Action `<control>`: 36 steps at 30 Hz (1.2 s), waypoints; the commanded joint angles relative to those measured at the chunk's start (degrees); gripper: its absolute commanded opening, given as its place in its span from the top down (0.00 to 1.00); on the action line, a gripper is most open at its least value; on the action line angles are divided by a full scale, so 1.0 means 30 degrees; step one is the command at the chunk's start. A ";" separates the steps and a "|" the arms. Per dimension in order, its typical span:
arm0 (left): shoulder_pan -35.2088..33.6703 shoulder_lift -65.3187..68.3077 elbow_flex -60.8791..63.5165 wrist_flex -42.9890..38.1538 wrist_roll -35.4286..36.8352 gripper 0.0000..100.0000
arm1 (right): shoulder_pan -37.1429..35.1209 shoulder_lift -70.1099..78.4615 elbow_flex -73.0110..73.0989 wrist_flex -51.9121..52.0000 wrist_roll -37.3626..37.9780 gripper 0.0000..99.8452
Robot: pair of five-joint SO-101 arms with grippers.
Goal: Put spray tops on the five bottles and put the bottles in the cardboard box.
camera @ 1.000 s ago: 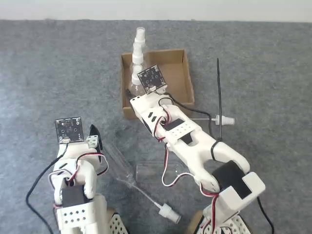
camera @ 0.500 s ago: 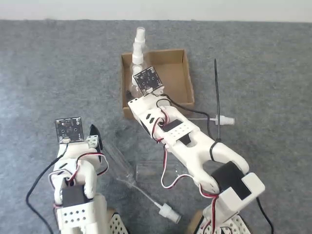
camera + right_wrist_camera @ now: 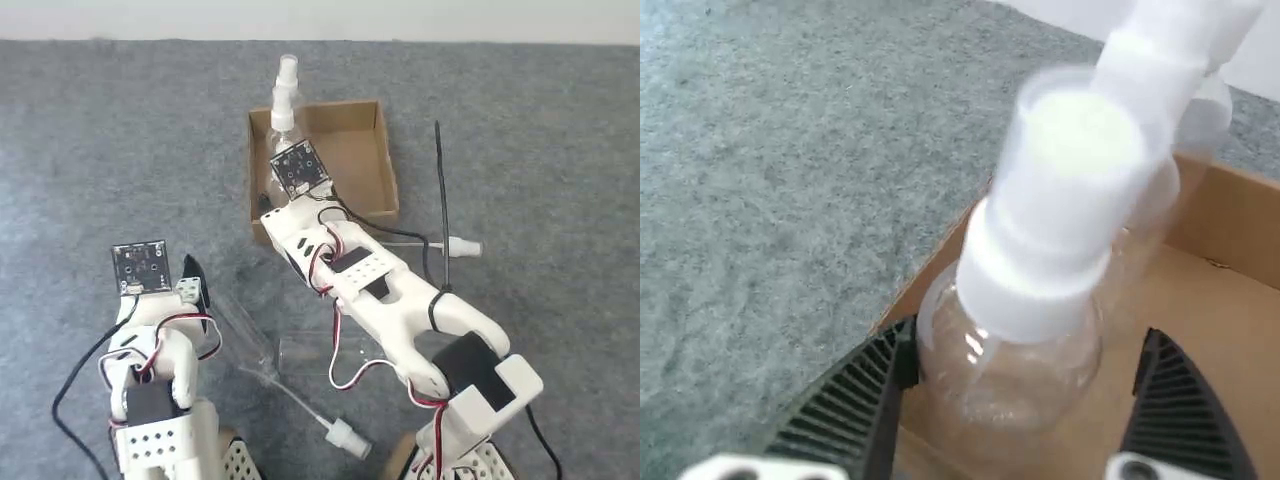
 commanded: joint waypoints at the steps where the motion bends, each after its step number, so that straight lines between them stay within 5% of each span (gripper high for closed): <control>1: 0.0029 -0.0264 -0.0190 -0.0498 -0.0147 0.89 | -0.0161 -0.1245 -0.0088 0.0278 0.0205 0.71; 36: 0.0029 -0.0264 -0.0190 -0.0498 -0.0147 0.89 | -0.0015 -1.2117 -0.0059 1.2498 -0.0645 0.71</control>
